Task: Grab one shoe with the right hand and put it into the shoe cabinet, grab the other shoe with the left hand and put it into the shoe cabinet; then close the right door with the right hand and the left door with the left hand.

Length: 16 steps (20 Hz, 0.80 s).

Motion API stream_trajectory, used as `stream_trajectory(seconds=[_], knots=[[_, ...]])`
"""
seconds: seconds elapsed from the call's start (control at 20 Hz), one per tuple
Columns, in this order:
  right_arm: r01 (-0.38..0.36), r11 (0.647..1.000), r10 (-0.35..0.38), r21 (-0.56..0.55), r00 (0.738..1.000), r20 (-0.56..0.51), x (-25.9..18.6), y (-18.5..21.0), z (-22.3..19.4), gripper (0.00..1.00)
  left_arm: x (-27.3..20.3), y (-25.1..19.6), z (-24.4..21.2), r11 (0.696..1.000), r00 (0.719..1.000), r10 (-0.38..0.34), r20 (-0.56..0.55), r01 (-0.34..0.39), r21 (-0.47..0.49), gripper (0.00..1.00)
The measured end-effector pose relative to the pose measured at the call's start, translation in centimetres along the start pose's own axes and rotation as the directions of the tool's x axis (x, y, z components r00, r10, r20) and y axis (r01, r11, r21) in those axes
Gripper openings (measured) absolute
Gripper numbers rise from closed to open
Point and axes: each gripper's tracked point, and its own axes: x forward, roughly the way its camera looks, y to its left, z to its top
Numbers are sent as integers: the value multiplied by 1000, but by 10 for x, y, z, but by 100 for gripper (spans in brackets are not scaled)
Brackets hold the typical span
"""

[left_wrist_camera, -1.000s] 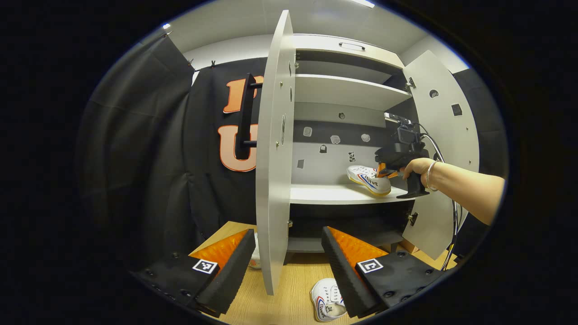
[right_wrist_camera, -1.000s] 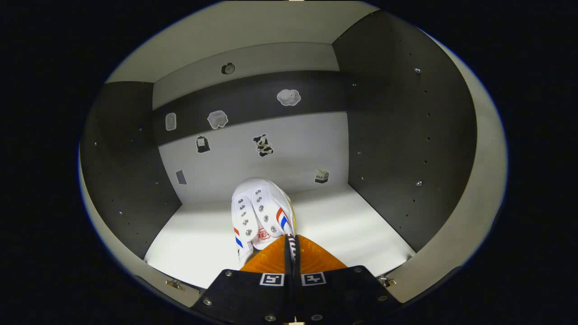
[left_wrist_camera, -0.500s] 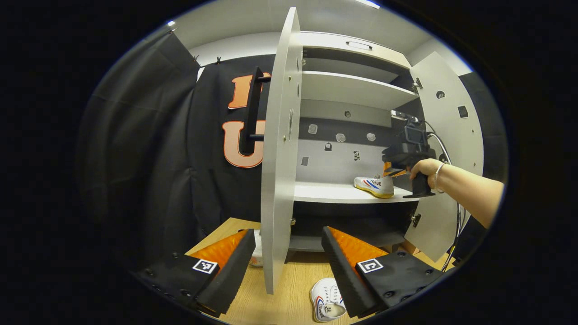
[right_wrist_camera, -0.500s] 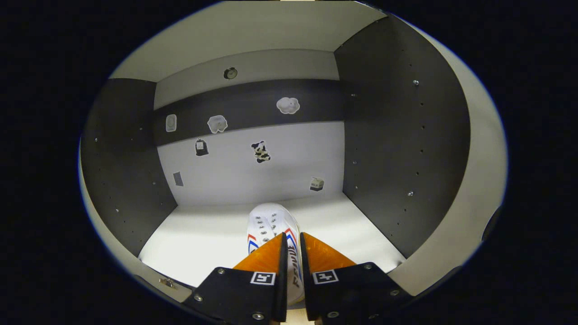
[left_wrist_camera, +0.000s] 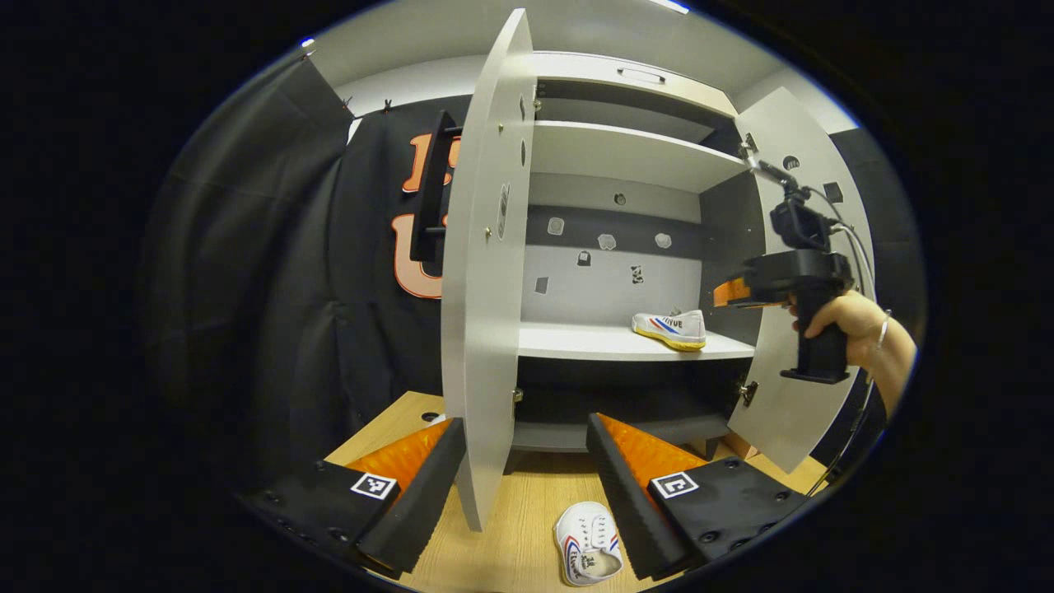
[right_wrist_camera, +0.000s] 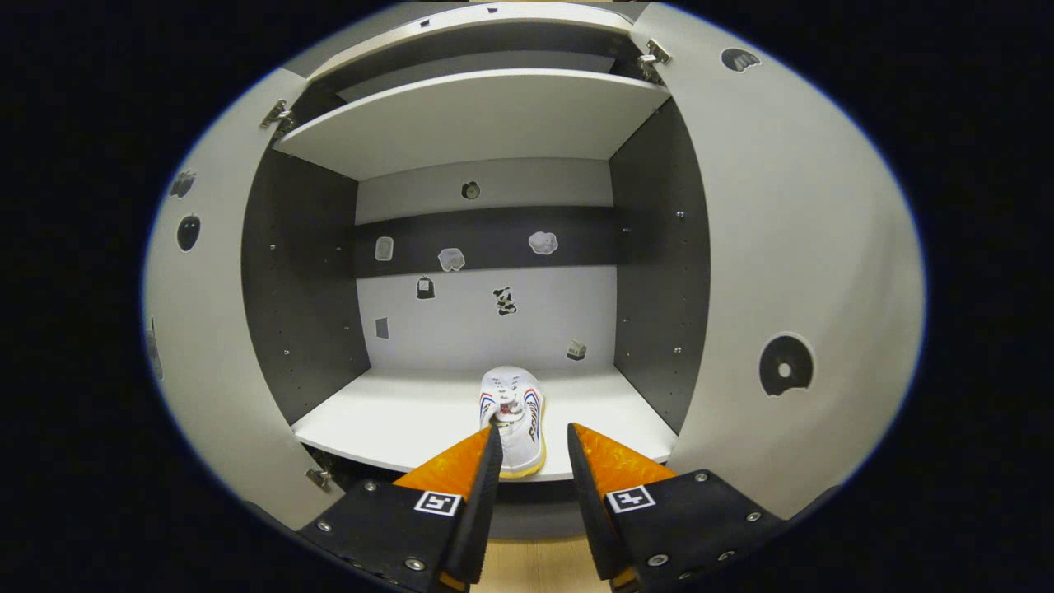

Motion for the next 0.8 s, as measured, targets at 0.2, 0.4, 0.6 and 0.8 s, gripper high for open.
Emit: stream_trajectory(seconds=[0.2, 0.4, 0.6, 0.8], knots=[[-17, 1000, 17, -9, 1000, 12, -50, -6, -16, 60, 4, -6, -24, 1000, 999, -14, -36, 14, -7, 97], [-15, 1000, 16, -23, 999, 31, -89, -21, -23, 80, 14, -14, -58, 999, 995, -32, -98, 32, -1, 96], [-14, 1000, 14, 2, 998, 56, -119, -35, -22, 92, 24, -25, -104, 997, 983, -51, -179, 59, 39, 97], [-1, 1000, 2, -12, 999, 47, -138, -50, -29, 92, 32, -40, -165, 993, 951, -77, -301, 99, 60, 97]])
